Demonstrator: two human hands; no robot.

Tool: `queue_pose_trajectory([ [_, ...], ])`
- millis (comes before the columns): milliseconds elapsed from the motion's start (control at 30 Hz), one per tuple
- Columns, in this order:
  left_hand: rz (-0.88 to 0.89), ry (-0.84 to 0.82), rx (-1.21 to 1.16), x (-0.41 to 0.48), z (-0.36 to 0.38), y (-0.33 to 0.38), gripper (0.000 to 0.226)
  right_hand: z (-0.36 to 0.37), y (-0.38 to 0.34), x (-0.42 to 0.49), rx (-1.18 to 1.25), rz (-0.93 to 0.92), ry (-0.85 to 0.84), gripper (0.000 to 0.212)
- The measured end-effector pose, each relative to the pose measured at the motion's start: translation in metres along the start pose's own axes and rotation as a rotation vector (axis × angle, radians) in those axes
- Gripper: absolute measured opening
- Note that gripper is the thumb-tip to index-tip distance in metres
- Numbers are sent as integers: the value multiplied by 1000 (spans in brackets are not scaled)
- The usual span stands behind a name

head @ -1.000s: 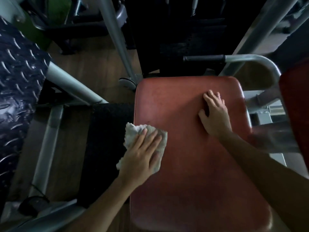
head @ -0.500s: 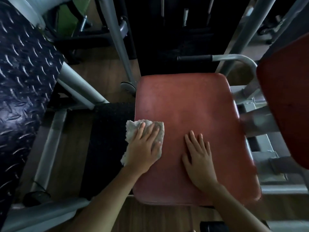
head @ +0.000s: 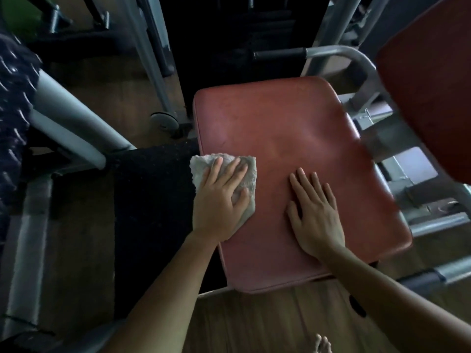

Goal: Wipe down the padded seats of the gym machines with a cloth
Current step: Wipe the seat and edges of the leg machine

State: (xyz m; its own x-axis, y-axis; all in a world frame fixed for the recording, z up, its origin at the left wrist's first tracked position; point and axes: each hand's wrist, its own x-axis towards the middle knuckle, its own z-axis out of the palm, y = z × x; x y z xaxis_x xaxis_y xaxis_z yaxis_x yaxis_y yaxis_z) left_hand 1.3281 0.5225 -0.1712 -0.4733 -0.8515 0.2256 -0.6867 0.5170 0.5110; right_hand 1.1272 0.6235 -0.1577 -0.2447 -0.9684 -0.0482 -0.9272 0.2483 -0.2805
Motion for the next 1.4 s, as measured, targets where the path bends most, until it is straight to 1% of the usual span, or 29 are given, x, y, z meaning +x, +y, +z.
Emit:
queue_pose_trajectory([
  [100,23,13,-34,1,2,-6,52,2,0,-1,11,8,30,62],
  [333,3,14,-58,1,1,-7,51,4,3,-1,24,6,56,65],
  [667,-13,-3,-45,1,-2,-4,53,4,5,2,0,-2,40,68],
  [767,-26,18,-59,1,0,-5,53,4,6,5,-74,-28,-20,70],
  [900,-7,44,-82,0,2,-7,53,2,5,5,-138,-34,-125,84],
  [1000,19,33,-26,-2,6,-9,48,-3,-1,7,-162,-18,-204,96],
  [1067,45,30,-15,0,5,-10,50,-7,-7,8,-216,-4,-241,100],
  [1100,67,26,-26,2,6,-13,52,-6,-11,8,-253,8,-251,97],
  [1167,129,-5,-45,11,12,-22,55,2,-20,6,-284,50,-218,81],
  [1233,181,-6,2,19,17,-31,70,13,-29,4,-266,92,-125,66],
  [1267,179,17,0,22,19,-34,77,18,-33,2,-259,107,-91,63],
  [1333,156,28,-25,23,17,-34,76,22,-36,-6,-251,114,-45,60],
  [1400,163,13,-62,16,12,-33,71,24,-37,-19,-163,76,62,57],
])
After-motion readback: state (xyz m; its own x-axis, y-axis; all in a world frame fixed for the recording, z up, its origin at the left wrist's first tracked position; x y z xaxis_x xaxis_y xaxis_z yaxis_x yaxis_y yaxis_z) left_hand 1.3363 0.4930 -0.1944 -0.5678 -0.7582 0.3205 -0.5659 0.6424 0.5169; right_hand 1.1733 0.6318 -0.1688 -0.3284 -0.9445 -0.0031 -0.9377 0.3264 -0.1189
